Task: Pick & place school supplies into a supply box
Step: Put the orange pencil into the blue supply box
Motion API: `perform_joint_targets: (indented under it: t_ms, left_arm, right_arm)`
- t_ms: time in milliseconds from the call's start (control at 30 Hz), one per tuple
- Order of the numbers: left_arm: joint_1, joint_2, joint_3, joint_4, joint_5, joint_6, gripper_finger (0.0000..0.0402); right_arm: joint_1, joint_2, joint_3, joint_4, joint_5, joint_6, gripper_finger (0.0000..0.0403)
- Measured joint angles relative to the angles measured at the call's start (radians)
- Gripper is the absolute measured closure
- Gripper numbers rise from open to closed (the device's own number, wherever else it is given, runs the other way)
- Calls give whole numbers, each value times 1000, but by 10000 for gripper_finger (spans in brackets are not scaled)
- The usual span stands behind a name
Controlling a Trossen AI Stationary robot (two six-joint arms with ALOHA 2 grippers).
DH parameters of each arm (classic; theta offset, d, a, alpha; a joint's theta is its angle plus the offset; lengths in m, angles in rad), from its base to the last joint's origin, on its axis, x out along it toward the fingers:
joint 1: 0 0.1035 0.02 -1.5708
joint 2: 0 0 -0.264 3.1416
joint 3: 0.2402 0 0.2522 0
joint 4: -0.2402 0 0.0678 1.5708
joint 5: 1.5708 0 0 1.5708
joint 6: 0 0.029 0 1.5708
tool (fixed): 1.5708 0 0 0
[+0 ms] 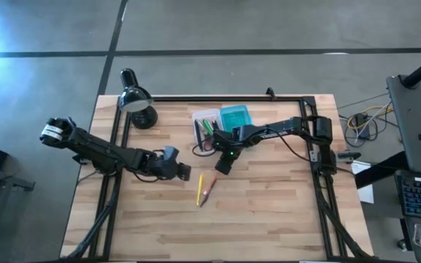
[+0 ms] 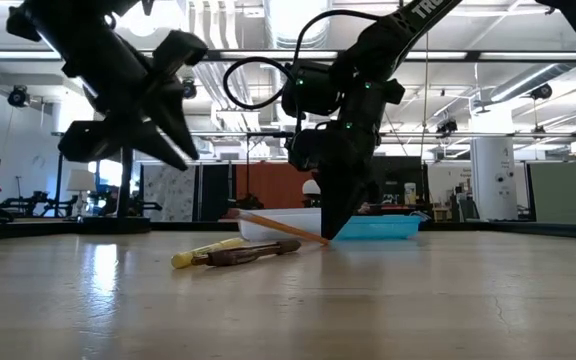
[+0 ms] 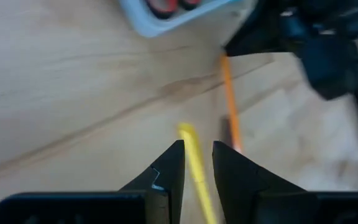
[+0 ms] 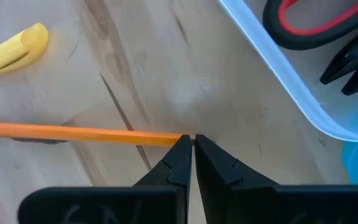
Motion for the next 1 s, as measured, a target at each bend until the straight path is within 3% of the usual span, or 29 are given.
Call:
perform_joint_targets:
  t_ms: [167, 400, 633, 767, 1000]
  left_arm:
    - [-3, 4, 4, 38, -24, 47, 331]
    - [-23, 6, 9, 95, -10, 58, 295]
    - [-75, 110, 42, 189, 10, 42, 289]
    - [-98, 228, 136, 151, 15, 59, 289]
    - [-94, 380, 337, -108, 22, 126, 289]
  right_arm:
    - [0, 0, 0, 0, 0, 4, 390]
    - [0, 1, -1, 0, 0, 15, 390]
    - [0, 1, -10, 5, 0, 47, 390]
    - [0, 1, -10, 5, 0, 48, 390]
    - [0, 1, -10, 5, 3, 59, 390]
